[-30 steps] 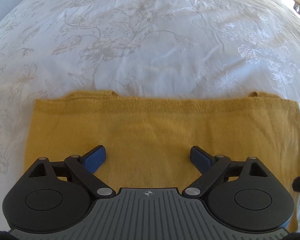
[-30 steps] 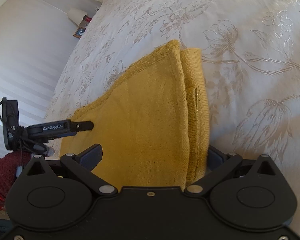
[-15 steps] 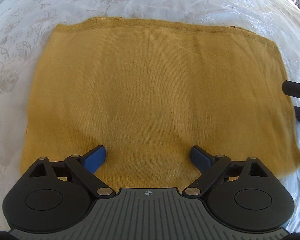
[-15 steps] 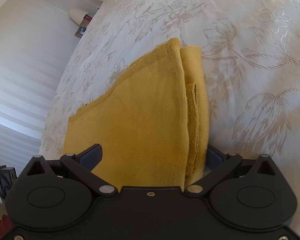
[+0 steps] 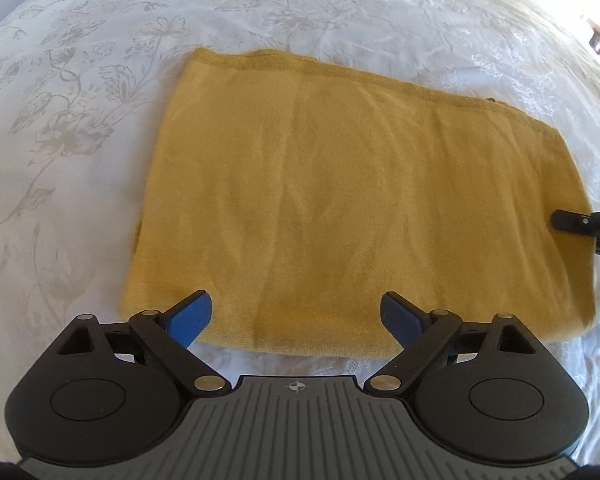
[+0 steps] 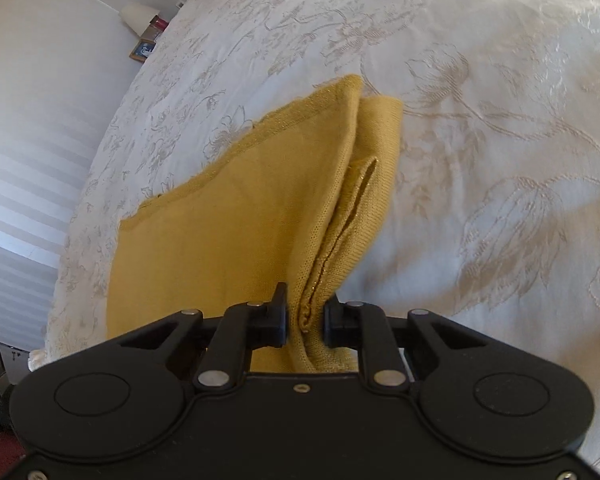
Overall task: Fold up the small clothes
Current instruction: 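Grasp the folded edge of the yellow sweater with the right gripper and fold it lengthwise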
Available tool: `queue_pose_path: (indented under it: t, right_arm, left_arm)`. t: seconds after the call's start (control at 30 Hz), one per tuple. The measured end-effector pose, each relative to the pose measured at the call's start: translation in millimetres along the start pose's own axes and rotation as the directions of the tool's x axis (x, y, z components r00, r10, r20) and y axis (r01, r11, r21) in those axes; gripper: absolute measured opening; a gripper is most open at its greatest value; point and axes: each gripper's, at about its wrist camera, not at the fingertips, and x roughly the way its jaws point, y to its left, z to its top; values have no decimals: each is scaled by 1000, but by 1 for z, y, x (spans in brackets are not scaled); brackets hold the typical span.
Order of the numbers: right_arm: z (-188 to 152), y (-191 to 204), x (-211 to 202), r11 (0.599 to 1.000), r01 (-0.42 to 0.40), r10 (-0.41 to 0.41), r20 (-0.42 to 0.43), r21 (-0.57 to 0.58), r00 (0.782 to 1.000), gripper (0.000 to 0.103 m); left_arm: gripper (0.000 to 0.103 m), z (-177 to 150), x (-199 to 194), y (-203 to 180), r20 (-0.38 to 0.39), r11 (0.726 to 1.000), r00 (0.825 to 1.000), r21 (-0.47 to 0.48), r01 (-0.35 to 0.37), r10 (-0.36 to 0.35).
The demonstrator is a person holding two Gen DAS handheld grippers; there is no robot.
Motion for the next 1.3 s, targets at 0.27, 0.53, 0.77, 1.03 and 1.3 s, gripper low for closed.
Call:
queue_pose_path:
  t: [0.27, 0.53, 0.77, 1.03, 1.3]
  right_arm:
    - [13, 87, -12, 999, -9, 11, 33, -38, 999, 25]
    - [8, 178, 41, 995, -66, 66, 1, -80, 998, 25]
    - [-14, 238, 112, 991, -52, 41, -86, -127, 995, 25]
    - [-37, 271, 158, 969, 100, -133, -135, -228, 982, 32]
    - [-47, 303, 146, 952, -42, -10, -169, -302, 986, 55]
  left_arm:
    - [92, 16, -12, 52, 50, 998, 997, -24, 51, -50]
    - [92, 23, -17, 118, 69, 993, 995, -89, 74, -68]
    - [92, 17, -22, 175, 64, 988, 997, -145, 58, -50]
    - [92, 10, -19, 217, 38, 974, 998, -217, 62, -55]
    - [92, 19, -12, 218, 32, 977, 995, -192, 97, -92]
